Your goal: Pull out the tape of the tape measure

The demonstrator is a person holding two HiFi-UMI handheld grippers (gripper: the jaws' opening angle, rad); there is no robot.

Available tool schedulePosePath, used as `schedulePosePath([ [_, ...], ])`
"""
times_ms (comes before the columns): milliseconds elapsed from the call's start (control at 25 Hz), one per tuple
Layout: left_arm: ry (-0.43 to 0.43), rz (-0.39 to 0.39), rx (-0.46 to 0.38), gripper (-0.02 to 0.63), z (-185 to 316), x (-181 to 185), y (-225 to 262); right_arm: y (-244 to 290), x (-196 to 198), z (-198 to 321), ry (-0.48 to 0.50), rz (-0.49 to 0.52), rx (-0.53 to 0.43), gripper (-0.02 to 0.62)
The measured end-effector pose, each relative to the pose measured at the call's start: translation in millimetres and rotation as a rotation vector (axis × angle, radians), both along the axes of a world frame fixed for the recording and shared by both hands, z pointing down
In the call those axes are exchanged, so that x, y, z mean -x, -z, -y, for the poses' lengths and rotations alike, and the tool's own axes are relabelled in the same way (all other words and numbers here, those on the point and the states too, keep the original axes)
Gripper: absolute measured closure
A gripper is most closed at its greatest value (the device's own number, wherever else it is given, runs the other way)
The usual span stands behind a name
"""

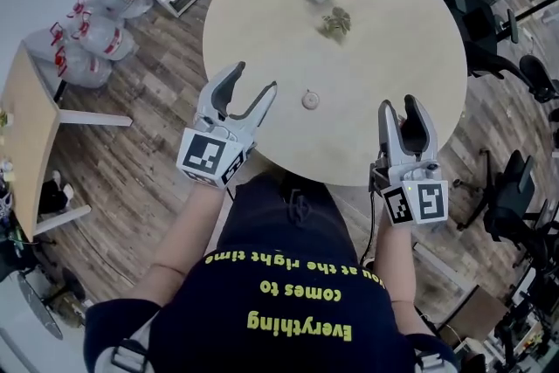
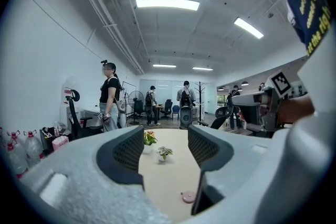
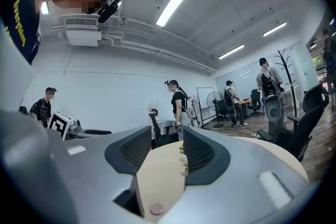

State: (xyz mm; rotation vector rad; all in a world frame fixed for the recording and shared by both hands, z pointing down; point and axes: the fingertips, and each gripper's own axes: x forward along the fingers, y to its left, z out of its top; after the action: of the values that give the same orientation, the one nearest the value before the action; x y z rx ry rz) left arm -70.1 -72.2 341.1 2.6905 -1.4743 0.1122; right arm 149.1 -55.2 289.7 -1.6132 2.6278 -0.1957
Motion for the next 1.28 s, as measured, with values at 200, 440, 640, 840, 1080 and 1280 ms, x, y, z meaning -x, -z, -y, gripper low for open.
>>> schedulePosePath([
  [200,-0.002,0.002,0.010,0.348,16,-14,-3,-4,-12,18,-0.002,0.012,0.008,0.408],
  [440,-0.041,0.006,0.024,0.348,33,-21,-10,-18,-6,31,-0.021,0.013,0.034,0.408],
  [640,-0.104,0.032,0.039,0.348,42,-26,-19,-37,6,35,-0.029,-0.010,0.082,0.408],
  [840,-0.122,0.010,0.042,0.348,47,-24,-30,-68,12,41,0.000,-0.035,0.148,0.410],
  [1080,-0.147,-0.007,0.088,0.348,50,-24,-55,-122,36,41,0.030,-0.082,0.229,0.408],
  [1280,-0.195,-0.005,0.133,0.347,45,-25,-75,-194,62,34,0.085,-0.170,0.381,0.382],
])
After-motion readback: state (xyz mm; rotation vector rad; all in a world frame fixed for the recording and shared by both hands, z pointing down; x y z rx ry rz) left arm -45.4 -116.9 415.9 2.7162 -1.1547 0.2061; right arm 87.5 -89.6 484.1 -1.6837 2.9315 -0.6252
